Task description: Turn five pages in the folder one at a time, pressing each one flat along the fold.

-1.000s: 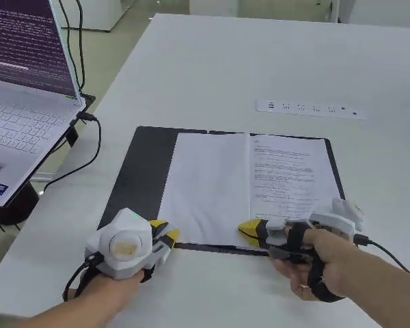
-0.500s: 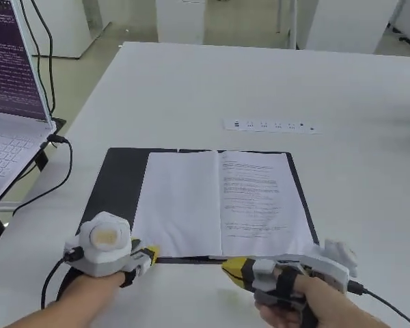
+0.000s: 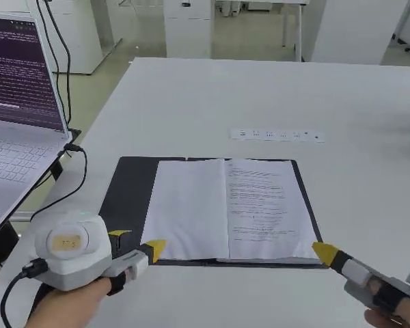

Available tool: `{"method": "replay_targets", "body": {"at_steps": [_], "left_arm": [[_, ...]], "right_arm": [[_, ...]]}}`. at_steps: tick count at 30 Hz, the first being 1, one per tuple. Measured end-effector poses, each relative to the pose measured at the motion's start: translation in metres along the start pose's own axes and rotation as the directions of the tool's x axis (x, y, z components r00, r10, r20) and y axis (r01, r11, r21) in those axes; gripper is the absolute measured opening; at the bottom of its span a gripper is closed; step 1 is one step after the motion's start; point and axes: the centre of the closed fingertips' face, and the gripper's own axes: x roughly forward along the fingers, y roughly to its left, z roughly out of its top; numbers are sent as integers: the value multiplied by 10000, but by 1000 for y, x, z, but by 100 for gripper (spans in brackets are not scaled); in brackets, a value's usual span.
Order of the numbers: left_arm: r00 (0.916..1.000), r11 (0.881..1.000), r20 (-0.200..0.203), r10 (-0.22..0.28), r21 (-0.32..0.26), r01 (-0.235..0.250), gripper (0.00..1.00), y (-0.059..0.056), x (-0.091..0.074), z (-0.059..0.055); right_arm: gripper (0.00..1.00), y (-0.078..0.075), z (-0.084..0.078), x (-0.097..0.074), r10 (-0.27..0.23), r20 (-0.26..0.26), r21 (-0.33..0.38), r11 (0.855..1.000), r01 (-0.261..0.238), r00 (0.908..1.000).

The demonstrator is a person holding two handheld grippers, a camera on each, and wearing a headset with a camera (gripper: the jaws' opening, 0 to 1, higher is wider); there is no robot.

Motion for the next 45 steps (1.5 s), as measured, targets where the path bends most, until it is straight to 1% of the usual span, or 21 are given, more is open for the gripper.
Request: {"method": "replay_targets", "body": {"at_steps": [1, 2, 4, 5, 7, 8, 9, 12, 15, 17, 18, 22, 27, 29, 31, 33, 35, 36, 38, 39, 45], "left_arm": [[10000, 10000, 45, -13, -29, 13, 43, -1, -4, 1], [9999, 10000, 145, 17, -15, -17, 46, -4, -9, 3], [9988, 9998, 480, 57, 161, -65, 55, -7, -16, 10], [9986, 9996, 523, 61, 286, -76, 58, -8, -19, 11], [9974, 9958, 698, 189, 882, -250, 64, -9, -24, 15], [9971, 9938, 727, 206, 1073, -284, 67, -10, -26, 16], [9970, 9913, 749, 206, 1280, -301, 71, -12, -29, 16], [9975, 9866, 672, 220, 1597, -325, 80, -16, -33, 12], [9981, 9897, 568, 219, 1402, -297, 88, -17, -37, 7], [9977, 9896, 618, 280, 1389, -364, 99, -17, -40, 5], [9981, 9891, 550, 293, 1423, -369, 98, -17, -41, 3], [9987, 9889, 404, 311, 1437, -366, 99, -17, -46, -2], [9987, 9887, 337, 380, 1440, -425, 99, -16, -46, -4], [9990, 9880, 300, 344, 1495, -385, 99, -19, -44, -4], [9991, 9841, 329, 280, 1743, -333, 99, -23, -42, -1], [9995, 9778, 246, 201, 2079, -247, 98, -28, -39, 0], [9994, 9693, 327, 116, 2453, -193, 93, -31, -37, 4], [9995, 9684, 318, 69, 2490, -146, 93, -32, -36, 5], [9994, 9782, 328, -62, 2075, -8, 94, -36, -32, 6], [9994, 9797, 322, -93, 2003, 26, 95, -36, -30, 7], [9993, 9723, 92, -356, 2316, 325, 92, -46, -15, 6]], "right_arm": [[31, -1, 3, -3, -187, 180, -598, 9980, 198, 9997], [37, -2, 3, -5, -332, 184, -903, 9953, 348, 9993], [46, -4, 5, -8, -621, 339, -1792, 9815, 672, 9975], [52, -5, 7, -9, -711, 422, -2036, 9759, 783, 9966], [63, -12, 10, -10, -927, 597, -2807, 9540, 1058, 9939], [68, -13, 12, -11, -1025, 767, -3238, 9382, 1220, 9918], [72, -14, 12, -11, -1098, 811, -3390, 9316, 1311, 9906], [83, -17, 12, -12, -1131, 861, -3417, 9299, 1360, 9898], [90, -19, 12, -11, -987, 862, -3185, 9401, 1213, 9914], [96, -21, 13, -11, -973, 904, -3188, 9400, 1214, 9911], [100, -21, 14, -11, -976, 900, -3207, 9393, 1216, 9911], [100, -21, 12, -13, -951, 759, -3526, 9286, 1159, 9926], [98, -21, 11, -14, -917, 700, -3715, 9218, 1112, 9933], [97, -20, 10, -14, -874, 707, -3625, 9258, 1072, 9937], [95, -19, 11, -15, -838, 753, -3685, 9236, 1058, 9936], [94, -19, 10, -15, -858, 727, -3807, 9184, 1072, 9937], [92, -19, 10, -15, -842, 711, -3870, 9161, 1053, 9939], [92, -19, 9, -15, -832, 664, -3851, 9172, 1024, 9943], [92, -19, 7, -14, -849, 593, -3873, 9164, 1013, 9946], [93, -19, 7, -14, -834, 568, -3873, 9166, 990, 9949], [93, -19, 7, -13, -821, 523, -3797, 9201, 959, 9952]]}}
